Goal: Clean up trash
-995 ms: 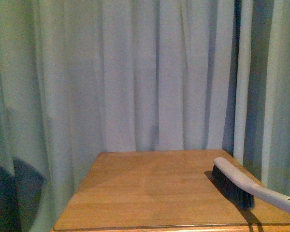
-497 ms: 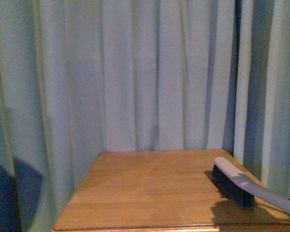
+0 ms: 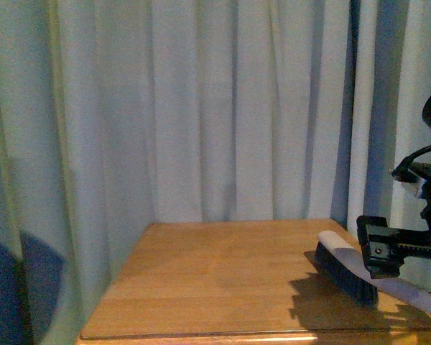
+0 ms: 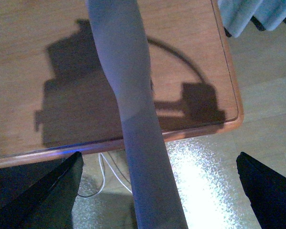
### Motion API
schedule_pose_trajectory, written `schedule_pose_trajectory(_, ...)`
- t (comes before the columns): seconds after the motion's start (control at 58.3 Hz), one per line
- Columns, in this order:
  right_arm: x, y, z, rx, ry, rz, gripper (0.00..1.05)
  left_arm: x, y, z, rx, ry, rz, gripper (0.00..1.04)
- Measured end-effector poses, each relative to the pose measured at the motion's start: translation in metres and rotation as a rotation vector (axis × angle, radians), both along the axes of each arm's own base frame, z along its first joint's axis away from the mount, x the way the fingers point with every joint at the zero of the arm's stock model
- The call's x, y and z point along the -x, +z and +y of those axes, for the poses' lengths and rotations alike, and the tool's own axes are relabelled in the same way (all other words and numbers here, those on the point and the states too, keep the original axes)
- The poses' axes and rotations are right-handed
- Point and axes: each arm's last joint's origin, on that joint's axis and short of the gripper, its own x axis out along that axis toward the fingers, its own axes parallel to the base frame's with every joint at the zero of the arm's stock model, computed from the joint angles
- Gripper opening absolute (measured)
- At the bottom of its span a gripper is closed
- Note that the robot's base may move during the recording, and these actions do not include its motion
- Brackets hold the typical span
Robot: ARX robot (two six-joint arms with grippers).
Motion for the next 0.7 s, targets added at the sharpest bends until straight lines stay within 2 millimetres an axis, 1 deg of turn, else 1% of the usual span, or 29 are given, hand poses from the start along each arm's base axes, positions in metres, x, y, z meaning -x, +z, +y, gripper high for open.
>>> schedule_pose_trajectory(0.326,-0.007,-0.016,0.002,-0.014,-0.010,0.016,0.97,0.000,0.000,0.000,0.000,0.000,0.000,0.29)
schedule_pose_trajectory(0.377,-0.006,-0.018,0.002,-0.013,-0.010,0.019,0.91,0.000,0.000,0.000,0.000,0.000,0.000,0.29)
schedule_pose_trajectory(0.463,-0.006,-0.023,0.002,-0.017,-0.007,0.031,0.78,0.000,0.000,0.000,0.000,0.000,0.000,0.29)
schedule_pose_trajectory(0.497,-0.006,-0.024,0.002,-0.017,-0.007,0.032,0.74,0.000,0.000,0.000,0.000,0.000,0.000,0.29)
schedule_pose_trajectory(0.703,-0.007,-0.026,0.002,-0.021,-0.004,0.024,0.43,0.000,0.000,0.000,0.000,0.000,0.000,0.29)
